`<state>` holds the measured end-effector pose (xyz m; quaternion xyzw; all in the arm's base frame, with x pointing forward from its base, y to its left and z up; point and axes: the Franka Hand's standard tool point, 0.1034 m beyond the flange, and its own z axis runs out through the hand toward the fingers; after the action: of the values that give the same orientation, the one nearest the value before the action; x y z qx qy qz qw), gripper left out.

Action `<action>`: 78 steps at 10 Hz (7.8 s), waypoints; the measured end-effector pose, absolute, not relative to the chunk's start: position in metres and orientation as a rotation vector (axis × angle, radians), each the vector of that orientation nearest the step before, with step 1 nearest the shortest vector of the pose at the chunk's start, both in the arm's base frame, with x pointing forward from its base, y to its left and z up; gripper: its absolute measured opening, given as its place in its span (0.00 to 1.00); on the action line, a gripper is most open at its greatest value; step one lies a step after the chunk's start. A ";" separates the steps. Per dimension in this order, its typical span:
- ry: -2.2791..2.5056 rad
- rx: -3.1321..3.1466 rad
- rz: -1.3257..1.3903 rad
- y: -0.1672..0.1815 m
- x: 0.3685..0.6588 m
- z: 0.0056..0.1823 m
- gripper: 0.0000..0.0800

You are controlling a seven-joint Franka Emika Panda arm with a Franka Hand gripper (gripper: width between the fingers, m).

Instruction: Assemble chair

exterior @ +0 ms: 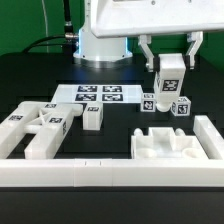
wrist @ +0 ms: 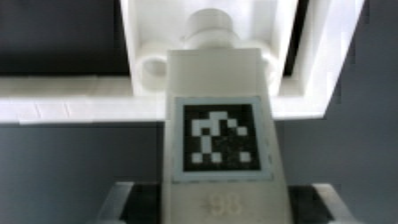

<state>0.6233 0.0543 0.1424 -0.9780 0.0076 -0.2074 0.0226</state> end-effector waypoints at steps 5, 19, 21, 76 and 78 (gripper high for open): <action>-0.087 -3.002 -0.792 0.068 0.658 0.139 0.36; -0.119 -2.971 -0.879 0.094 0.648 0.100 0.36; -0.121 -2.974 -0.871 0.094 0.646 0.096 0.36; 1.268 -2.817 0.165 0.103 0.652 0.084 0.36; 1.433 -2.742 0.171 0.104 0.651 0.083 0.36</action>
Offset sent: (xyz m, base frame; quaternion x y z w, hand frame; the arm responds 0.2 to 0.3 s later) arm 0.0499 0.0134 0.0004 -0.0025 0.0407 -0.0742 0.9964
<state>0.6513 0.1038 0.0834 -0.8847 0.4624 0.0551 0.0212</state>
